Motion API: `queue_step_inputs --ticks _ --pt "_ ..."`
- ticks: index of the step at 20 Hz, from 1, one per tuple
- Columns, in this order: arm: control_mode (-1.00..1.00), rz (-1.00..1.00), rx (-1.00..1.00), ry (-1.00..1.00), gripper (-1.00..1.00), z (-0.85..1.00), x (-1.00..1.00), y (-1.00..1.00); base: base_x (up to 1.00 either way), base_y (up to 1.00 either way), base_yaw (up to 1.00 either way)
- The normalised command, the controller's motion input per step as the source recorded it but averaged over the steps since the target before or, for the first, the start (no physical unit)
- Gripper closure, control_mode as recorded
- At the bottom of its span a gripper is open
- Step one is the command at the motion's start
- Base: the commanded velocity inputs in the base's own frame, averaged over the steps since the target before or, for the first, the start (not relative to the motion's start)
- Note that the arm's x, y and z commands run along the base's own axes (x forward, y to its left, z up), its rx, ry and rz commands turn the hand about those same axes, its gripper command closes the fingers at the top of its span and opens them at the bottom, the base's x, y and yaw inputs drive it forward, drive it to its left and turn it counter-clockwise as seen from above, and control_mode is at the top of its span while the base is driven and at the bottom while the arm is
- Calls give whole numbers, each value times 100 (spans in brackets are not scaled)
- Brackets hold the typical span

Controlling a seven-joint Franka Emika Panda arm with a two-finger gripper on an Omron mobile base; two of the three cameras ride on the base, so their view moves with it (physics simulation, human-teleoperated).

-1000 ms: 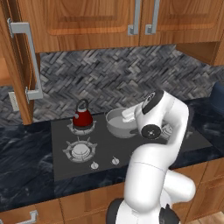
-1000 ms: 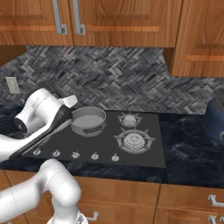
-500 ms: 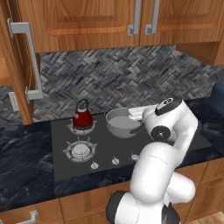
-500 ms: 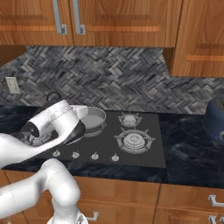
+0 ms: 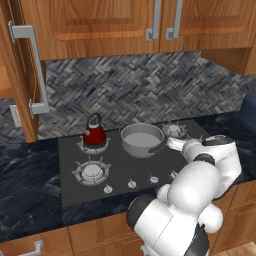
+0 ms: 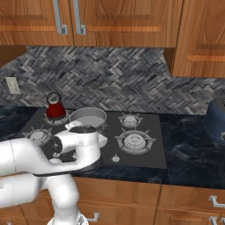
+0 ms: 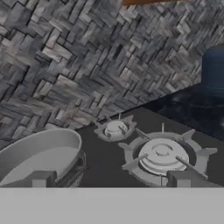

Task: Pick the kettle from the cabinet and place it on a stove burner. Then pick the pot from the counter and place it on another stove burner. Finally, turn both burners on.

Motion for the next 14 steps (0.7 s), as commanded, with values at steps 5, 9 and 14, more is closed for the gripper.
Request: queue_step_inputs --ticks 5,9,14 --pt "-100 -29 58 23 -100 51 -27 -23 0 0 0" --pt "-100 -4 6 -4 -100 4 -14 -13 0 0 0" --pt "-100 -44 5 -18 -100 77 -10 22 0 0 0"
